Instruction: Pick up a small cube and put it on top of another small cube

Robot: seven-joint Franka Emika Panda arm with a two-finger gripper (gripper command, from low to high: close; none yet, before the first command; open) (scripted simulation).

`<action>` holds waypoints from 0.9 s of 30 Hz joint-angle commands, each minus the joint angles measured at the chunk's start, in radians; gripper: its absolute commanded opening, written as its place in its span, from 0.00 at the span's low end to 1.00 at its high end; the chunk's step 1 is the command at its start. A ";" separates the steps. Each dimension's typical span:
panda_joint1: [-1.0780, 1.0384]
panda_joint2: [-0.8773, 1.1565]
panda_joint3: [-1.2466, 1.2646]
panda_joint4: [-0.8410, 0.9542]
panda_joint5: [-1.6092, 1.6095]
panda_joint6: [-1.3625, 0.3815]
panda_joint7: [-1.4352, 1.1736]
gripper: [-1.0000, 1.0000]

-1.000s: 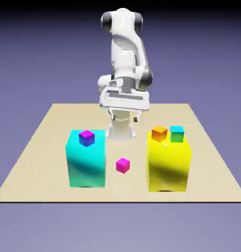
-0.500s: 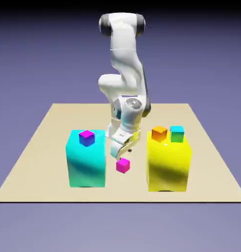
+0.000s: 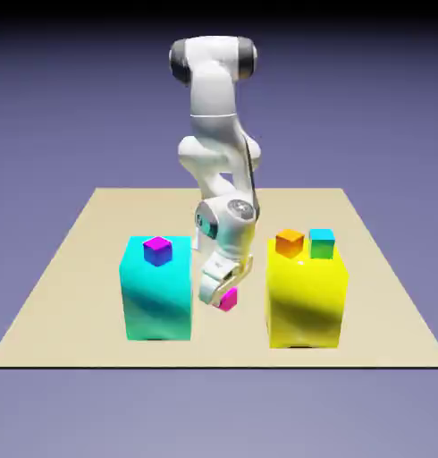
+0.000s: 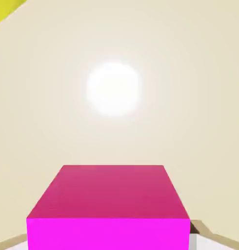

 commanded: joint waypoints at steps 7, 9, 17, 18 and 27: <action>-0.055 -0.151 0.122 -0.037 0.244 -0.094 -0.181 0.00; 0.011 -0.137 0.079 0.011 0.210 -0.096 -0.202 0.00; 0.211 -0.238 -0.211 0.226 0.171 -0.302 -0.416 0.00; 0.236 -0.250 -0.248 0.253 0.167 -0.328 -0.442 0.00; 0.329 -0.387 -0.481 0.474 0.216 -0.681 -0.785 0.00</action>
